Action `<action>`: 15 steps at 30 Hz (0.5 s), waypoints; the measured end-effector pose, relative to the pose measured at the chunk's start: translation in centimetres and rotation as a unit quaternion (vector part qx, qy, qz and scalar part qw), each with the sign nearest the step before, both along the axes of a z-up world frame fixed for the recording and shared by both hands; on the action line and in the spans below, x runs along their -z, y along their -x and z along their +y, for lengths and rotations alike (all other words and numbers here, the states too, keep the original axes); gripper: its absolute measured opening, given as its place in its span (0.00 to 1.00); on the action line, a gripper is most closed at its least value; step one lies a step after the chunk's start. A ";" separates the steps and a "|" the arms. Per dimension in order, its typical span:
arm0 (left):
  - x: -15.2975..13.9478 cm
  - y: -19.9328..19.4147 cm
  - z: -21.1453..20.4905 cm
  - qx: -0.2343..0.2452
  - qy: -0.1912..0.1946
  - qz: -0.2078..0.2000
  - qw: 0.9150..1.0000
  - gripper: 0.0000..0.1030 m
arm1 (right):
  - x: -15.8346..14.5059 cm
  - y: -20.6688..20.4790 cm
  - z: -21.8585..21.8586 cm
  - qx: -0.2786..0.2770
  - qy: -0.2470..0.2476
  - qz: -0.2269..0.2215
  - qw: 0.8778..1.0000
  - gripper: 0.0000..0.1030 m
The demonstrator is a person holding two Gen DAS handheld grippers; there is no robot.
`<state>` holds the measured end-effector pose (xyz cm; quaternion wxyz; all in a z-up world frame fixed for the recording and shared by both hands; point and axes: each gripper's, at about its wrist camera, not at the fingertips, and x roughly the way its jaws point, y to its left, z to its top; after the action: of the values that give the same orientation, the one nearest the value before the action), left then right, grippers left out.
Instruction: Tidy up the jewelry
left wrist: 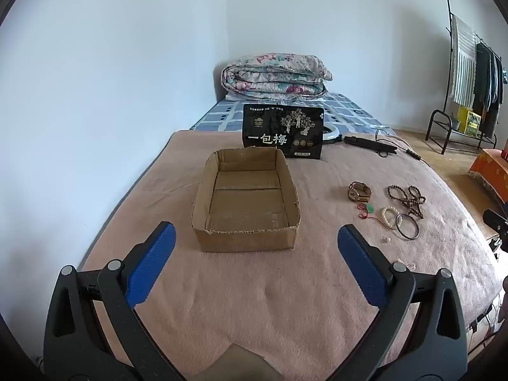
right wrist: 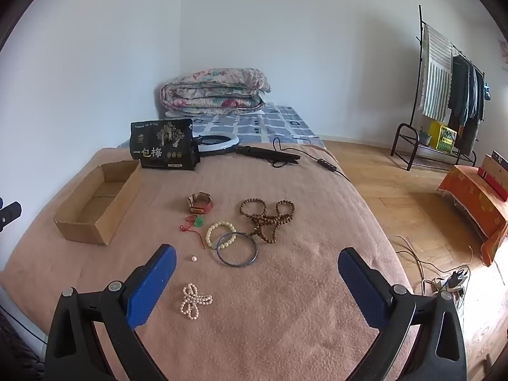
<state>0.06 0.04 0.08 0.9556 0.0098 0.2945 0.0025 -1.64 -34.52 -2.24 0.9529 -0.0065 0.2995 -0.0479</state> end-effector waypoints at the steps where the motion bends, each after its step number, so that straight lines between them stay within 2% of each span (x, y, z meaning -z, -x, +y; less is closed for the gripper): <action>1: -0.2 -0.1 -0.3 -0.001 -0.005 -0.001 1.000 1.00 | 0.0 0.0 0.0 0.000 0.001 0.006 1.000 1.00; 3: -0.7 0.4 -0.8 -0.004 -0.011 -0.022 1.000 1.00 | 0.1 0.0 0.1 0.000 0.002 0.004 1.000 1.00; 5: -1.1 0.8 0.3 0.000 0.004 -0.032 0.999 1.00 | 0.1 0.1 0.1 0.002 0.001 0.003 1.000 1.00; 15: -1.6 0.8 0.1 -0.003 0.000 -0.040 0.999 1.00 | 0.1 -0.2 -0.3 0.005 -0.004 0.000 1.000 1.00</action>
<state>-0.76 0.11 1.66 0.9667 0.0090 0.2558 0.0062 -1.45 -34.79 -2.38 0.9527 -0.0009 0.2994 -0.0515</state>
